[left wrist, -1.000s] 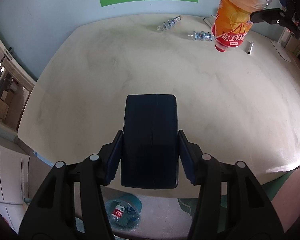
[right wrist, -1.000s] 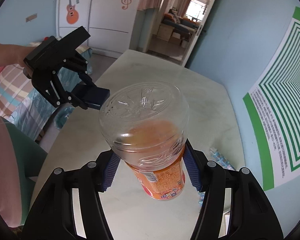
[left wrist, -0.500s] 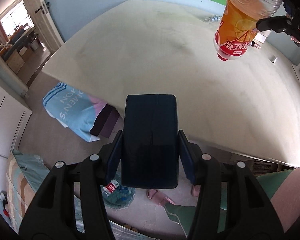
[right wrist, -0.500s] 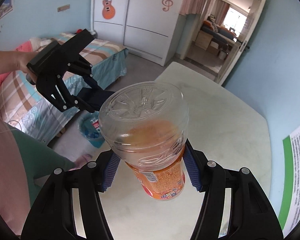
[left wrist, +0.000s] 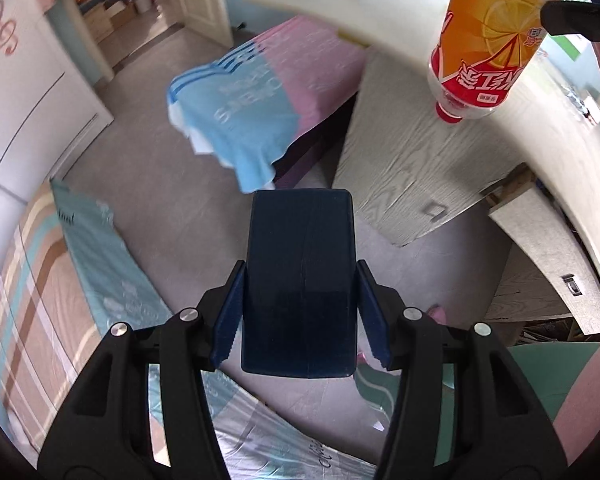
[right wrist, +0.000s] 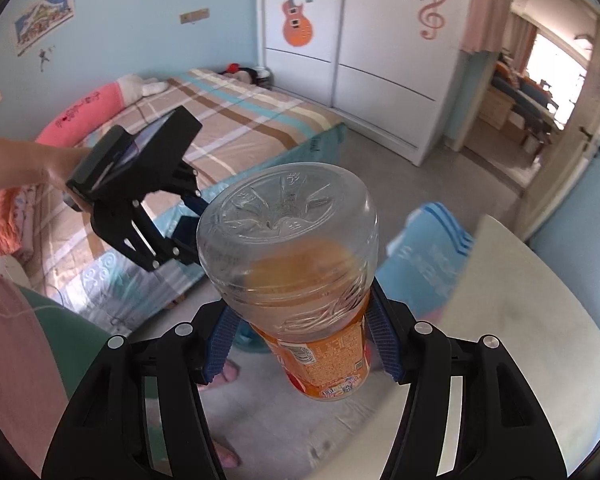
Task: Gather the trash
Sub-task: 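Carry the blue box and orange-label bottle in both tools over the teal bin, then open the left tool to drop the box while the right tool drops the bottle into the bin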
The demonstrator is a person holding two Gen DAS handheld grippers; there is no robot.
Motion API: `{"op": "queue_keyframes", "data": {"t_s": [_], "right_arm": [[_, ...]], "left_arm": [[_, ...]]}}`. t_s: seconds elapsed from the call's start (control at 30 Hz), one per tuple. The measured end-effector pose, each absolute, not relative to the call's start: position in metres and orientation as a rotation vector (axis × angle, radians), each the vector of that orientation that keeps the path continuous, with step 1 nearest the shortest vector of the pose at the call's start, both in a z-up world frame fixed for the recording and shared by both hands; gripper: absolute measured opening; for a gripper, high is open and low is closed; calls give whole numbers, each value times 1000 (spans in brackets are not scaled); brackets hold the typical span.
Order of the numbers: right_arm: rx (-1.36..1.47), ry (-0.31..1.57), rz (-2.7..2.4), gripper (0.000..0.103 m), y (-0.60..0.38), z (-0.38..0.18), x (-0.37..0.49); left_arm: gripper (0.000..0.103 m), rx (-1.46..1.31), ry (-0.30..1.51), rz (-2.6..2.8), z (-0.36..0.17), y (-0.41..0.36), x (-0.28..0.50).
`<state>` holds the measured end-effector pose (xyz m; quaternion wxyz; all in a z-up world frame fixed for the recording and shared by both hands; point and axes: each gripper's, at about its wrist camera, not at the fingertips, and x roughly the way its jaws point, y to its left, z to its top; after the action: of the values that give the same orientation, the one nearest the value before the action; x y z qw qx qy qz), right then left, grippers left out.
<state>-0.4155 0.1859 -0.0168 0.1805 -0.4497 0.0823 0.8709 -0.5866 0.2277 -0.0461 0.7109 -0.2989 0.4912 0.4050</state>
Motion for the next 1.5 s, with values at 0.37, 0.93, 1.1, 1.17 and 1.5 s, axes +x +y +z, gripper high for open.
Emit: {"op": "queue_keyframes", "data": {"t_s": [0.37,0.93,1.1,1.17,1.5], "right_arm": [[-1366,587,2528,60,207,-162,-530],[-1231,1182,2249,61,243,-456,-557],[-1256,1225,2192,61,238,-519,-566],[-1278,1223,2161,61,237,-537,-568],[-1418,1169,2098,70,231,-573,-566]], "left_arm": [[51,-873,1156,907,-153,240,-657],[51,-1155,1196,857,-392,274,-678],[51,-1183,1265,810,-452,274,-680],[51,-1185,1294,796,-467,273,-679],[64,-1184,1354,778,-487,264,-670]]}}
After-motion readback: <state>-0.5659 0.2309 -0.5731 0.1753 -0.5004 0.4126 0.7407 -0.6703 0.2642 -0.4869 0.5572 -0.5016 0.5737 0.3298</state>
